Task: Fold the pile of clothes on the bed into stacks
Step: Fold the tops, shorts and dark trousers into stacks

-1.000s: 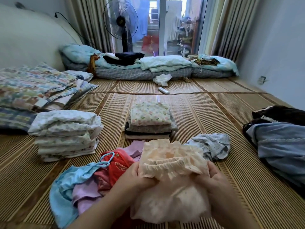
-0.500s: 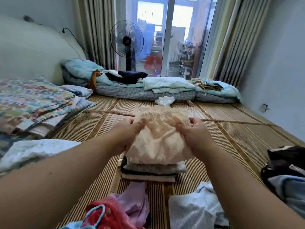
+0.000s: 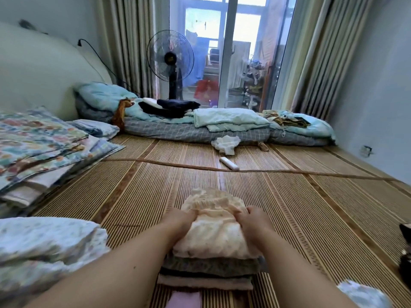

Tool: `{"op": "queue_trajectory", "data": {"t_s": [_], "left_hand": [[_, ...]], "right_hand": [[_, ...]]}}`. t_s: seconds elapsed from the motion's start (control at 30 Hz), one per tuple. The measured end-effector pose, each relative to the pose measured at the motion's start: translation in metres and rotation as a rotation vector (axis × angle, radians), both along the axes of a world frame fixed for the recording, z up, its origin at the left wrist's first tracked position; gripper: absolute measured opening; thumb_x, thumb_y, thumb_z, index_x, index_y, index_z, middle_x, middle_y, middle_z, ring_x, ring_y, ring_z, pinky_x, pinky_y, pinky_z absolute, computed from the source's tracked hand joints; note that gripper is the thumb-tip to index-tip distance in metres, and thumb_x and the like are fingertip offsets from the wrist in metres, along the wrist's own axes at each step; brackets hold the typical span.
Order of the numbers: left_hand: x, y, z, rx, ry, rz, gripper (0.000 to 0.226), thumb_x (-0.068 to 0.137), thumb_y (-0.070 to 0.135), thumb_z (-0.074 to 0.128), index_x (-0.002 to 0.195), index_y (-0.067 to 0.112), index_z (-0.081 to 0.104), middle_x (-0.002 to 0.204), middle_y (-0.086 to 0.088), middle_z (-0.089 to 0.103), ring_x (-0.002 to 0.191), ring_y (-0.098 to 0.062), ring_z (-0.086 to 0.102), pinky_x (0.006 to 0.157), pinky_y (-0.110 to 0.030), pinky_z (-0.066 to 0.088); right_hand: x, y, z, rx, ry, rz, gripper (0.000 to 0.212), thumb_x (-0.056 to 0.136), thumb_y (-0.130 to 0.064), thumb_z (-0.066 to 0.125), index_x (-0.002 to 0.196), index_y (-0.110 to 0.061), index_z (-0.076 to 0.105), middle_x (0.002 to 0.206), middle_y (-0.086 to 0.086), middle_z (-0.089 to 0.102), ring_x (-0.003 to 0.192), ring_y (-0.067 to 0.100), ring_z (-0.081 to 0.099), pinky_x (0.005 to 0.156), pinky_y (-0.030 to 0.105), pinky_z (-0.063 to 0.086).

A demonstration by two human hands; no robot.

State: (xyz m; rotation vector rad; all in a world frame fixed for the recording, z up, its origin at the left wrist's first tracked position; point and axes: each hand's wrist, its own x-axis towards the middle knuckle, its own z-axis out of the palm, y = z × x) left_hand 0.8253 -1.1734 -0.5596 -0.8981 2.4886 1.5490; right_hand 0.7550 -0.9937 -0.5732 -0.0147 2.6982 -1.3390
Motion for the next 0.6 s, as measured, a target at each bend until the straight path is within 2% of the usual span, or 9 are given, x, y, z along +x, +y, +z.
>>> {"op": "queue_trajectory", "data": {"t_s": [0.07, 0.13, 0.23, 0.3, 0.33, 0.37, 0.43, 0.5, 0.6], "left_hand": [[0.004, 0.001, 0.009, 0.075, 0.051, -0.007, 0.059, 0.090, 0.045, 0.060, 0.134, 0.006, 0.050, 0.123, -0.013, 0.061, 0.108, -0.031, 0.061, 0.097, -0.040, 0.050], [0.019, 0.001, 0.021, 0.129, 0.098, -0.008, 0.066, 0.087, 0.039, 0.065, 0.140, 0.011, 0.040, 0.128, -0.014, 0.056, 0.110, -0.032, 0.060, 0.096, -0.046, 0.051], [0.058, 0.000, 0.035, 0.003, 0.129, -0.020, 0.078, 0.085, 0.036, 0.066, 0.150, 0.018, 0.026, 0.141, -0.015, 0.045, 0.118, -0.031, 0.053, 0.096, -0.045, 0.050], [0.097, 0.002, 0.040, -0.044, 0.152, -0.086, 0.064, 0.087, 0.033, 0.063, 0.144, 0.019, 0.037, 0.125, -0.006, 0.057, 0.103, -0.019, 0.058, 0.076, -0.028, 0.053], [0.118, 0.004, 0.043, -0.036, 0.167, -0.127, 0.051, 0.088, 0.032, 0.063, 0.136, 0.021, 0.048, 0.110, 0.002, 0.061, 0.094, -0.013, 0.058, 0.064, -0.023, 0.049], [0.145, 0.006, 0.042, -0.030, 0.177, -0.163, 0.038, 0.088, 0.030, 0.064, 0.125, 0.024, 0.055, 0.102, 0.006, 0.061, 0.090, -0.009, 0.059, 0.061, -0.021, 0.045], [0.194, 0.008, 0.031, -0.080, 0.229, -0.237, 0.026, 0.087, 0.026, 0.067, 0.112, 0.028, 0.059, 0.104, 0.004, 0.065, 0.090, -0.008, 0.061, 0.067, -0.016, 0.046], [0.243, 0.011, 0.012, -0.224, 0.235, -0.327, 0.035, 0.084, 0.025, 0.071, 0.118, 0.027, 0.061, 0.107, 0.003, 0.066, 0.094, -0.012, 0.062, 0.072, -0.015, 0.044], [0.296, 0.012, -0.023, -0.524, 0.189, -0.447, 0.060, 0.076, 0.035, 0.076, 0.131, 0.026, 0.056, 0.132, -0.002, 0.055, 0.125, -0.018, 0.049, 0.100, -0.014, 0.031]], "right_hand": [[0.004, 0.002, 0.010, 0.012, 0.033, -0.012, 0.036, 0.088, -0.046, 0.063, 0.110, -0.017, 0.059, 0.103, 0.003, 0.066, 0.088, 0.021, 0.061, 0.073, 0.032, 0.046], [0.017, 0.008, 0.026, 0.057, 0.085, -0.006, 0.055, 0.086, -0.044, 0.066, 0.131, -0.018, 0.050, 0.120, 0.006, 0.062, 0.106, 0.026, 0.059, 0.085, 0.034, 0.045], [0.057, 0.019, 0.048, 0.118, 0.202, 0.029, 0.069, 0.083, -0.050, 0.065, 0.141, -0.022, 0.041, 0.134, 0.007, 0.054, 0.116, 0.024, 0.054, 0.081, 0.031, 0.041], [0.095, 0.027, 0.056, 0.088, 0.232, 0.090, 0.058, 0.084, -0.045, 0.066, 0.135, -0.024, 0.048, 0.131, 0.003, 0.056, 0.109, 0.019, 0.055, 0.076, 0.028, 0.042], [0.115, 0.029, 0.059, 0.053, 0.222, 0.135, 0.053, 0.084, -0.041, 0.068, 0.131, -0.023, 0.052, 0.129, 0.002, 0.057, 0.108, 0.018, 0.056, 0.079, 0.030, 0.044], [0.139, 0.032, 0.058, 0.023, 0.191, 0.188, 0.050, 0.084, -0.038, 0.069, 0.129, -0.022, 0.054, 0.126, 0.001, 0.059, 0.109, 0.018, 0.057, 0.083, 0.030, 0.046], [0.186, 0.036, 0.046, 0.045, 0.170, 0.296, 0.045, 0.083, -0.035, 0.071, 0.124, -0.022, 0.059, 0.120, -0.002, 0.062, 0.105, 0.015, 0.061, 0.083, 0.028, 0.049], [0.232, 0.038, 0.025, 0.143, 0.155, 0.384, 0.047, 0.082, -0.038, 0.072, 0.124, -0.024, 0.060, 0.122, -0.005, 0.063, 0.104, 0.012, 0.061, 0.086, 0.028, 0.050], [0.284, 0.037, -0.007, 0.198, 0.078, 0.474, 0.061, 0.073, -0.044, 0.078, 0.128, -0.029, 0.057, 0.122, -0.007, 0.062, 0.107, 0.011, 0.059, 0.088, 0.027, 0.048]]}}
